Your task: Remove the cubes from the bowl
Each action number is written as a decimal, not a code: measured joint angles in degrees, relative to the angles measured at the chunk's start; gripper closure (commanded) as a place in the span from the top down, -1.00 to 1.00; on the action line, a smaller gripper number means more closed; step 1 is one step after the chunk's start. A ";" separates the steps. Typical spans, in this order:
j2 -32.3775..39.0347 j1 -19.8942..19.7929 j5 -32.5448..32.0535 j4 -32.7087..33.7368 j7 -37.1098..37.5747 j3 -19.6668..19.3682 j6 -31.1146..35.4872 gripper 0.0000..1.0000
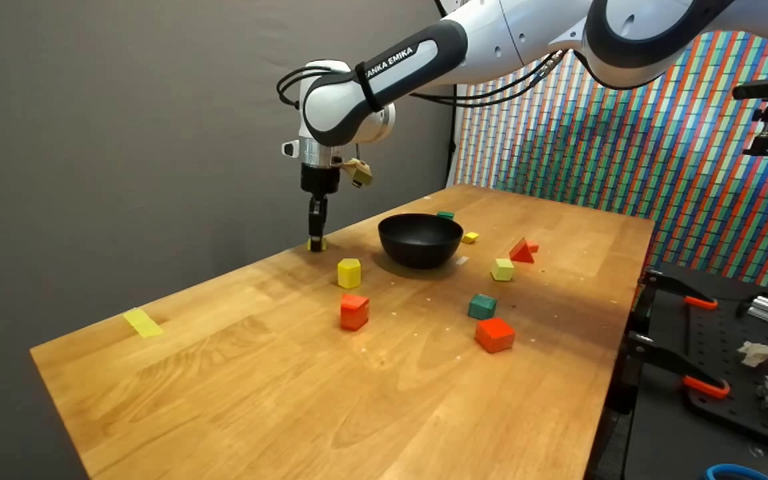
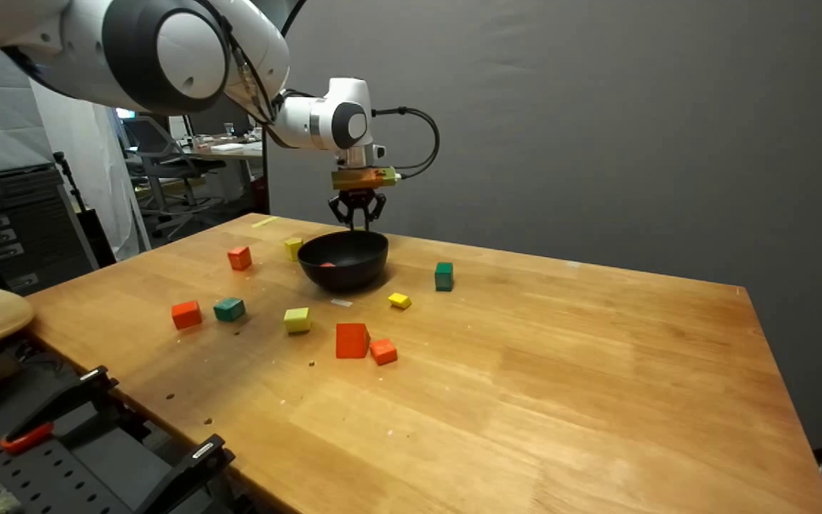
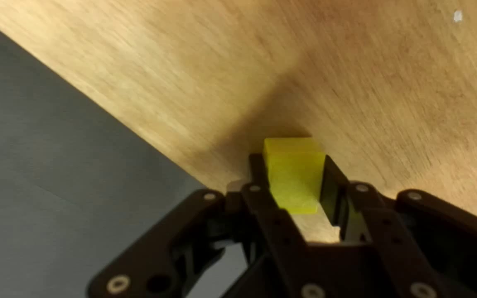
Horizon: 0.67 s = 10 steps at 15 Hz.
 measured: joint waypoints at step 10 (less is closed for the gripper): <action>-3.06 -0.63 0.05 -5.47 3.39 -1.35 2.11 -0.69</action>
